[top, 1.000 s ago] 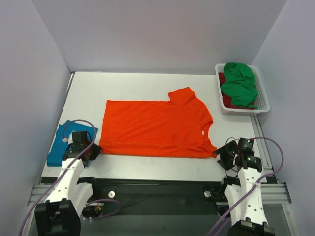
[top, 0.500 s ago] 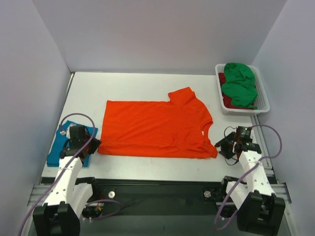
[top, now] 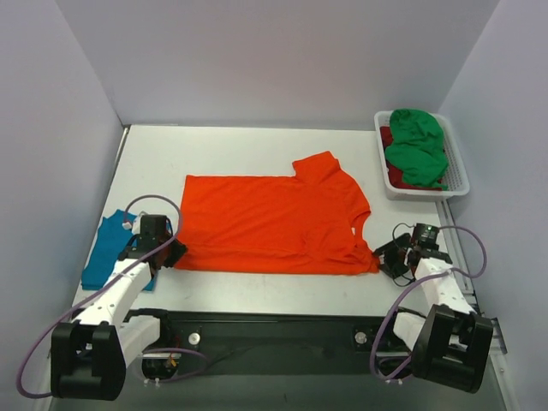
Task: Fold and stack the t-shirts
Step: Fold the flattened tshirt in 1/3 of the way
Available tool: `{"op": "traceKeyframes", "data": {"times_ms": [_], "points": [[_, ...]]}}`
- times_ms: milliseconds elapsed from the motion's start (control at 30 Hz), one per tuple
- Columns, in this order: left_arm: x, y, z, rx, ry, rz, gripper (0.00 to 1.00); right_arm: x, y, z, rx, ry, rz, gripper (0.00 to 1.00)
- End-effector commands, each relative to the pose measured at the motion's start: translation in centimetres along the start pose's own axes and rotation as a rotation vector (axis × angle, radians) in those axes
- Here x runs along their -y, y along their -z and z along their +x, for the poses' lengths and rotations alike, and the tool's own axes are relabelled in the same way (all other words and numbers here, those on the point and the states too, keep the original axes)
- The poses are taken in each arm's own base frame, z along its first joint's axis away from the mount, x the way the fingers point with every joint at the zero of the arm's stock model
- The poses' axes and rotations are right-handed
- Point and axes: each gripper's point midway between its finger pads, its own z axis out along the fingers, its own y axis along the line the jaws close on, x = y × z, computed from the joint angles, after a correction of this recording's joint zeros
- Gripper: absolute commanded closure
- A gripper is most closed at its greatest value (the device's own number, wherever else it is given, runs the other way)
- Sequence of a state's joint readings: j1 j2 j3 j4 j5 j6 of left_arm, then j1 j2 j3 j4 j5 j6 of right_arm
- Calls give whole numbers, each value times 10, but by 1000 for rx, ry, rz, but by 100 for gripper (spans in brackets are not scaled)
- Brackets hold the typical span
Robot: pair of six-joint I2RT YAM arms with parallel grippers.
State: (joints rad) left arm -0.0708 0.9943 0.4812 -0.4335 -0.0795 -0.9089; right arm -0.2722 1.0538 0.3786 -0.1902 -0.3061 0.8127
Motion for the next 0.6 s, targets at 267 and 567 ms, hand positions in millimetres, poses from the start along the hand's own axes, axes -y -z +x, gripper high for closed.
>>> {"op": "traceKeyframes", "data": {"times_ms": [267, 567], "points": [[-32, -14, -3, 91, 2, -105, 65, 32, 7, -2, 0, -28, 89, 57], [-13, 8, -13, 104, -5, -34, 65, 24, 17, -7, -6, -17, 47, 57]]}}
